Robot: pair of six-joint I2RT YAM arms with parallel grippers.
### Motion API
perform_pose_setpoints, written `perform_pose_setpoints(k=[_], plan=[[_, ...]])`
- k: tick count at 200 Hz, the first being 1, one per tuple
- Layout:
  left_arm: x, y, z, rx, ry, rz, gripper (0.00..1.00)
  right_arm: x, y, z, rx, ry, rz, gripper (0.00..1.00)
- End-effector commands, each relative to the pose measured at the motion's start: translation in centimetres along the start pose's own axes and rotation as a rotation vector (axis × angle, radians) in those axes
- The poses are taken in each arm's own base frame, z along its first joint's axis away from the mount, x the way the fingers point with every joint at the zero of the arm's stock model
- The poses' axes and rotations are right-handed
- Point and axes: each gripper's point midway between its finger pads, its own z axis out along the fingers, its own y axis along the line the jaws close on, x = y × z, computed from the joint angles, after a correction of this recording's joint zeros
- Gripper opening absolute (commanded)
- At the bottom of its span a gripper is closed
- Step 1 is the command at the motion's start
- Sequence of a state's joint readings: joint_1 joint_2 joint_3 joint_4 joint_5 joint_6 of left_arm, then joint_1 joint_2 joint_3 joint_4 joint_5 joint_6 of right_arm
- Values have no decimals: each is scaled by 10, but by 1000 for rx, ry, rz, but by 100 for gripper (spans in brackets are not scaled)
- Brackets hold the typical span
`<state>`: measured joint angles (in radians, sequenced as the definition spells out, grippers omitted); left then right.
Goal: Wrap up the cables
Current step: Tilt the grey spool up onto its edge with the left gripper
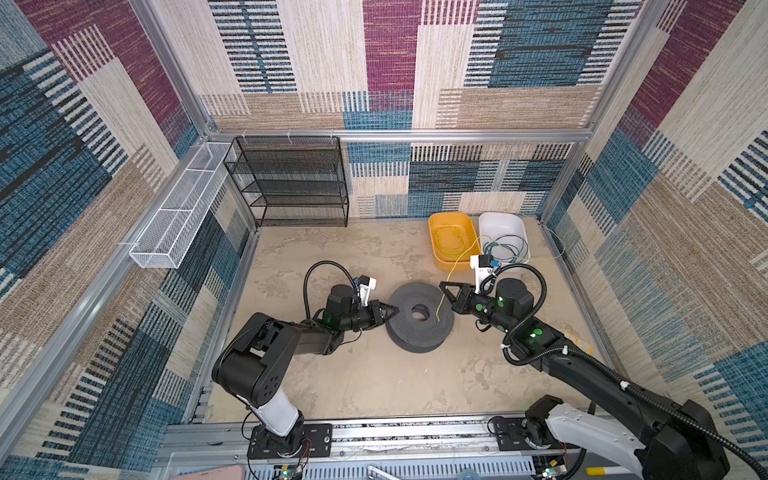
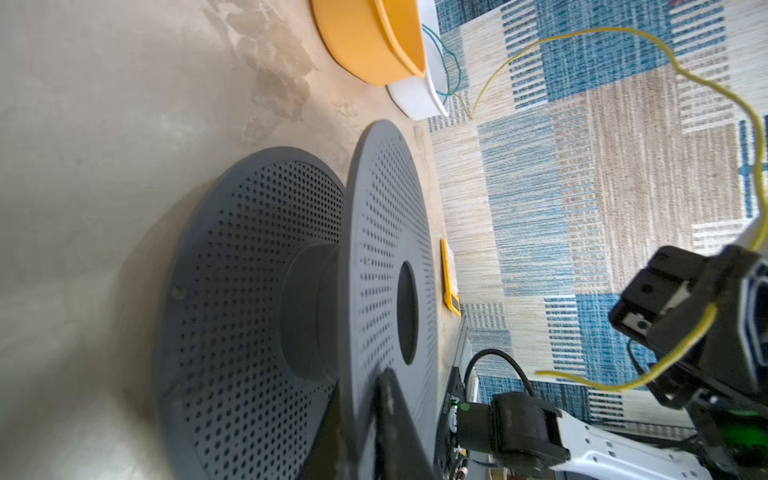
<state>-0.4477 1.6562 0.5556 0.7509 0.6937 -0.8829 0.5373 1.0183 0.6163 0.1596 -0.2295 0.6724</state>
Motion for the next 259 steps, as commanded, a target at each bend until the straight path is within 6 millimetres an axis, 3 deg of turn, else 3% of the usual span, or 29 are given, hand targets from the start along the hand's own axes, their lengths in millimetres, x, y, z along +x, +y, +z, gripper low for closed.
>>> perform_pose_setpoints(k=[1, 13, 49, 103, 136, 190, 259], plan=[[0, 12, -2, -66, -11, 25, 5, -11, 7, -3, -11, -35, -22, 0], [-2, 9, -3, -69, -14, 32, 0, -12, 7, -4, -10, -40, -24, 0], [-10, -4, -17, -122, -30, 53, 0, -20, 14, -9, -17, -63, -33, 0], [-54, -47, -73, -398, -168, 237, 0, -40, 29, -21, -44, -122, -61, 0], [-62, -64, -94, -581, -224, 360, 0, -44, 34, -25, -60, -137, -59, 0], [-64, -74, -84, -737, -306, 438, 0, -44, 37, -26, -76, -137, -53, 0], [-56, -79, -44, -755, -323, 461, 0, -39, 34, -27, -75, -128, -39, 0]])
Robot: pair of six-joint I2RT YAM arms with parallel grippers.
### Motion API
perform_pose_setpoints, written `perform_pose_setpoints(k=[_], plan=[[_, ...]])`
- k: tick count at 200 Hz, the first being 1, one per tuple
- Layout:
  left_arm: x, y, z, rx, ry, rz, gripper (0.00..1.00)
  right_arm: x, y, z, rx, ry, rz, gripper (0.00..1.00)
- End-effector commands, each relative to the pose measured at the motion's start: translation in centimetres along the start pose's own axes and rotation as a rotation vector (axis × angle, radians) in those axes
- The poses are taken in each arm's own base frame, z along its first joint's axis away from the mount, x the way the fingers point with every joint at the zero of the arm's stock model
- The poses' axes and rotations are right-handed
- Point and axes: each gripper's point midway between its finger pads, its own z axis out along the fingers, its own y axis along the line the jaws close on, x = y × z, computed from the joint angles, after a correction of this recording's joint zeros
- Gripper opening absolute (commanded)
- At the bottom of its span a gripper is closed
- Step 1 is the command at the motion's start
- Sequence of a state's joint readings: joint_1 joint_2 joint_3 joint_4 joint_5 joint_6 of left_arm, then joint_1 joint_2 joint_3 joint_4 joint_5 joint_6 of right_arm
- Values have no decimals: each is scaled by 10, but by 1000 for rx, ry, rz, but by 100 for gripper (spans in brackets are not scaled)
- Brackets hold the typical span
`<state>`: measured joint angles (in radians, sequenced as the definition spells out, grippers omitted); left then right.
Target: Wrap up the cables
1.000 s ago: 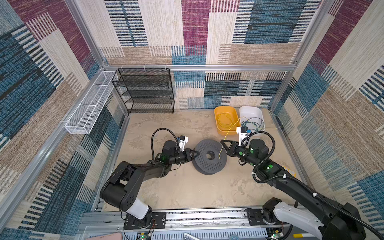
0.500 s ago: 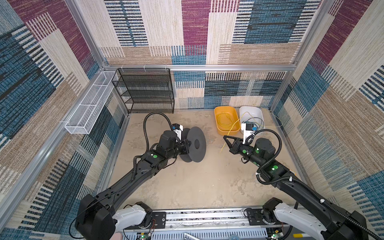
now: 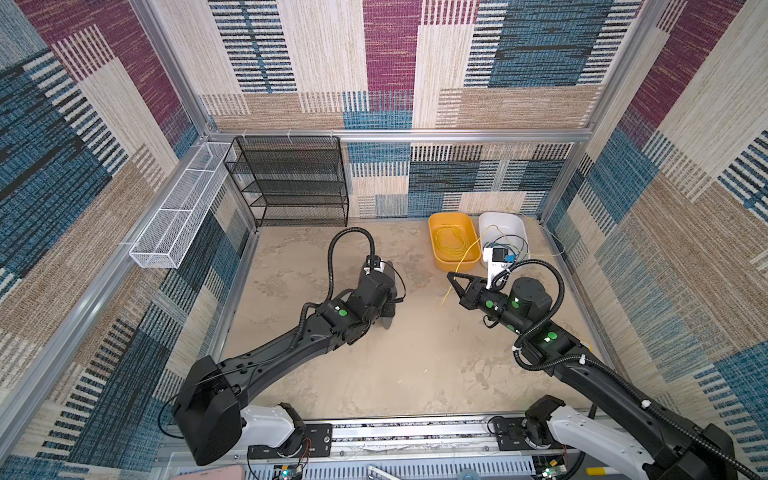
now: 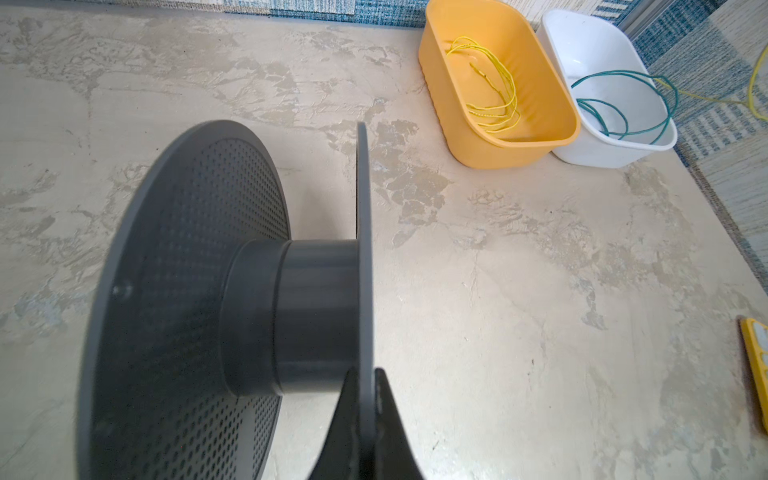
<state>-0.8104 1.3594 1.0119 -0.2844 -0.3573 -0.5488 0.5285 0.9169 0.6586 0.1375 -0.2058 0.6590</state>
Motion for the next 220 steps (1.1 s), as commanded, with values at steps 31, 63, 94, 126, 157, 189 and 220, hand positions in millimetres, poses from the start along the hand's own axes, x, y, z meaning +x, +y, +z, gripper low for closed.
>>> perform_pose_setpoints(k=[31, 63, 94, 126, 157, 189, 220], plan=[[-11, -17, 6, 1, -58, -11, 0, -3, 4, -2, -17, -15, -3, 0], [-5, -17, 10, -1, -42, -9, 0, -3, 4, -2, -18, -14, -3, 0], [-3, -17, 7, 12, -34, 6, 4, -2, 3, -1, -19, -10, -1, 0], [-2, -22, 4, 41, -21, 21, 14, -1, 3, 0, -23, -9, 8, 0], [-4, -24, 2, 49, -20, 34, 16, 2, 2, 1, -24, -4, 12, 0], [-3, -25, 4, 54, -17, 30, 15, 1, 3, 0, -27, -6, 9, 0], [0, -24, 9, 39, -4, -8, 9, 1, 3, -2, -26, -7, 7, 0]])
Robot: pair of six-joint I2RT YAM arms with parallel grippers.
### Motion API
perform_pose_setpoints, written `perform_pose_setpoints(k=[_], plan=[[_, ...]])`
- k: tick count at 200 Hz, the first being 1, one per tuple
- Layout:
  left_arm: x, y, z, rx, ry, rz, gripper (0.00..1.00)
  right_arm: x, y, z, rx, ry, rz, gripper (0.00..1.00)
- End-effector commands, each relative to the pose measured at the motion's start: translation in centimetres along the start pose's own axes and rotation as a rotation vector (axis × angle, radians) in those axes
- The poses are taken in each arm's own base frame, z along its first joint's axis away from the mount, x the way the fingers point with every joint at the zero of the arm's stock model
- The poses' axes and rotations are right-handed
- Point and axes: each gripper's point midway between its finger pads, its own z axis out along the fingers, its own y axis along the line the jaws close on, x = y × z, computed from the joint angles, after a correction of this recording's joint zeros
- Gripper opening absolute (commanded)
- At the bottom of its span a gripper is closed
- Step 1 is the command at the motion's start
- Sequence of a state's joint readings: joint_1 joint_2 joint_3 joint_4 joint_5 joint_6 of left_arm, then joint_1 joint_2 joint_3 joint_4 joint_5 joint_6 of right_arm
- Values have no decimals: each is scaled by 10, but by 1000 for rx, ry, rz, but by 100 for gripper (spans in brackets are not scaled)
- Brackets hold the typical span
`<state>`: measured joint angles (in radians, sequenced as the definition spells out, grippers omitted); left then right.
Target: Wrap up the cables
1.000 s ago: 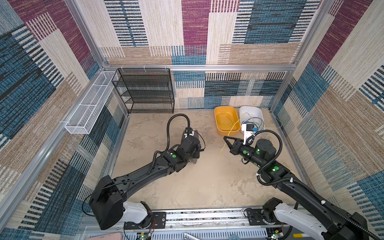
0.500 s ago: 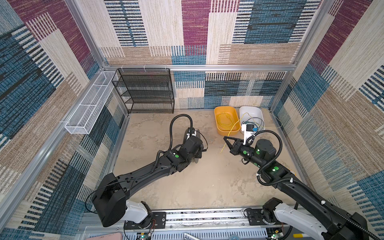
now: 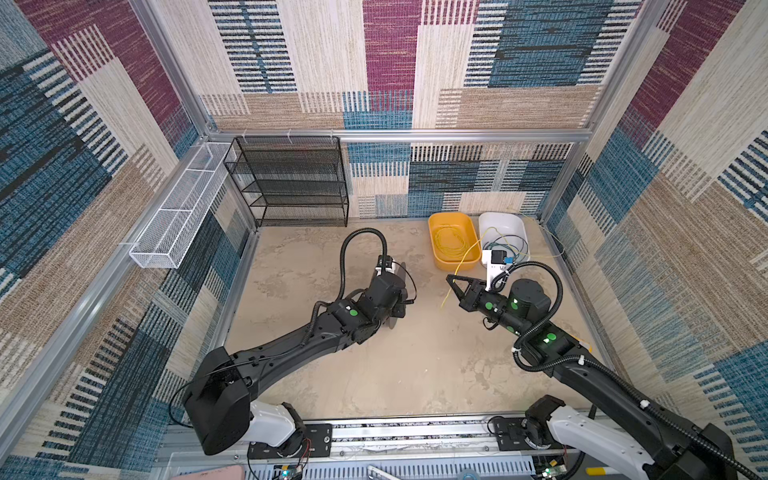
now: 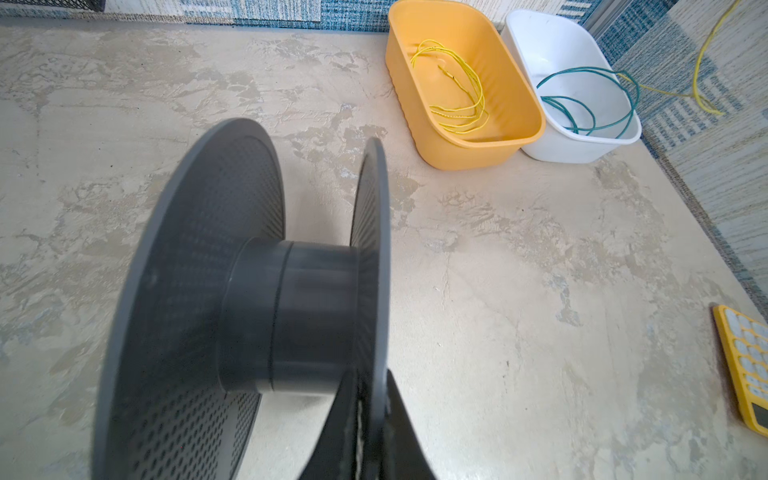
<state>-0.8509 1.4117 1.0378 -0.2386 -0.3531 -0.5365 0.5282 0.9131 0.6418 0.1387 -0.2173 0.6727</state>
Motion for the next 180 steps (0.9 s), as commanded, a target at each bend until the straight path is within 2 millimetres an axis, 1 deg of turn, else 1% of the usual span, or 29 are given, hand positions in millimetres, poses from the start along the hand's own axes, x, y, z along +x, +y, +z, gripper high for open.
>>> perform_pose_setpoints(k=[1, 24, 50, 82, 103, 129, 149, 180], plan=[[-1, 0, 2, -6, -1, -41, 8, -5, 6, -1, -24, -24, -9, 0], [-1, -1, 7, -11, -6, -79, 8, -5, 6, -3, -25, -27, -9, 0], [0, -2, 11, -24, 17, -79, 8, -8, 7, -5, -22, -33, -18, 0], [1, -3, 10, -31, 18, -71, 14, -9, 6, -7, -16, -39, -24, 0], [0, -5, 9, -30, 17, -65, 21, -7, 6, -6, -20, -36, -21, 0], [-3, -6, 8, -26, 13, -60, 23, -8, 6, -5, -21, -36, -19, 0], [-4, -8, 7, -20, 12, -58, 26, -8, 7, -5, -24, -36, -19, 0], [-5, -9, 6, -16, 10, -49, 27, -7, 7, -5, -25, -32, -17, 0]])
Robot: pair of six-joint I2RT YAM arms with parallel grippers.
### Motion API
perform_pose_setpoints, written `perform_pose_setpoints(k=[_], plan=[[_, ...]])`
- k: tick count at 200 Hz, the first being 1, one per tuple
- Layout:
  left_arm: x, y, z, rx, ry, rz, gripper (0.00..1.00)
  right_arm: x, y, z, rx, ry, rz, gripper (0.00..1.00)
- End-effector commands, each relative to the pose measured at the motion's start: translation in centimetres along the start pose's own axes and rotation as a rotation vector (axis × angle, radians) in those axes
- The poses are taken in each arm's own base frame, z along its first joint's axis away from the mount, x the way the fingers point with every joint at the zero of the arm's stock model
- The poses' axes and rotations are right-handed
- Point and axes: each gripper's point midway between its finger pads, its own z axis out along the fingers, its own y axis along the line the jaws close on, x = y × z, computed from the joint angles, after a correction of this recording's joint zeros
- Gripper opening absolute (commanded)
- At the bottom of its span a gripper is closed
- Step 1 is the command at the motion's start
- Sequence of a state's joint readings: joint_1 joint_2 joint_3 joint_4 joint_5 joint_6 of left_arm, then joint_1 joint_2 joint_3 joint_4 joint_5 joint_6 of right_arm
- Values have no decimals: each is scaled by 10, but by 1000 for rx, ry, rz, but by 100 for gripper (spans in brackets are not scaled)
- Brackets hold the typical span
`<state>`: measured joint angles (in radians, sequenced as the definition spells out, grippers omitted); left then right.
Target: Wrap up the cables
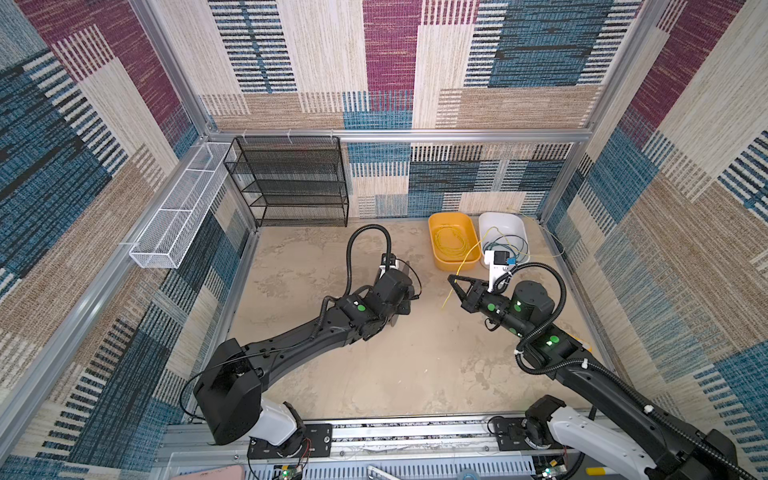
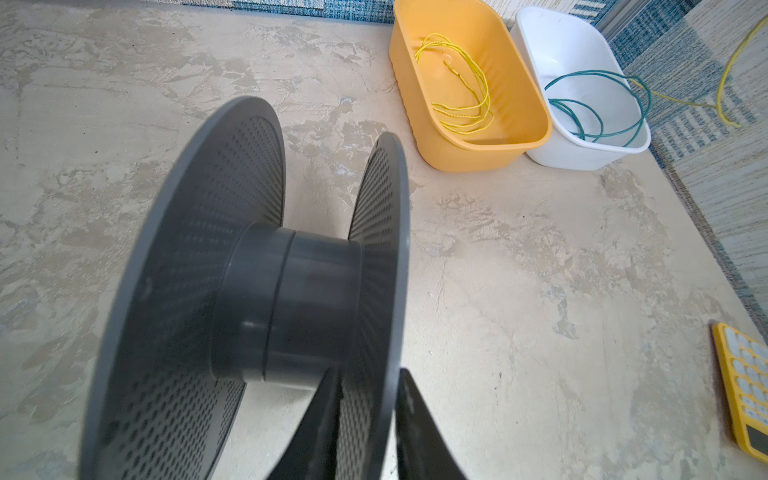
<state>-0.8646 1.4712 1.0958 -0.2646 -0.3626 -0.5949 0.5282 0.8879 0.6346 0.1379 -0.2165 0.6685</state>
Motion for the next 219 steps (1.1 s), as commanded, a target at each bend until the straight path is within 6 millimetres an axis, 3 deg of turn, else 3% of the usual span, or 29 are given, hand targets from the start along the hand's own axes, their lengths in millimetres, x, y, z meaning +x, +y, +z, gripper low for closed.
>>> perform_pose_setpoints(k=[1, 72, 94, 108, 126, 146, 179, 219], plan=[[-5, 0, -3, -3, -10, -9, 27, -5, 4, 0, -15, -19, -10, 0], [-16, -9, -15, 33, -22, 31, 35, -4, 4, 2, -21, -15, -6, 0], [-30, -21, -36, 106, -27, 66, 46, -4, 5, 3, -24, -11, -4, 0], [-41, -23, -57, 125, -46, 99, 47, -3, 5, 4, -28, -9, -2, 0], [-45, -5, -80, 81, -74, 133, 53, -2, 5, 4, -32, -8, 0, 0], [-33, 27, -89, -25, -53, 168, 59, -1, 5, 5, -36, -2, 3, 0], [4, 62, -79, -72, 54, 138, 60, 0, 8, 8, -58, 8, 16, 0], [26, 73, -68, -93, 92, 132, 54, -1, 11, 9, -61, 16, 16, 0]])
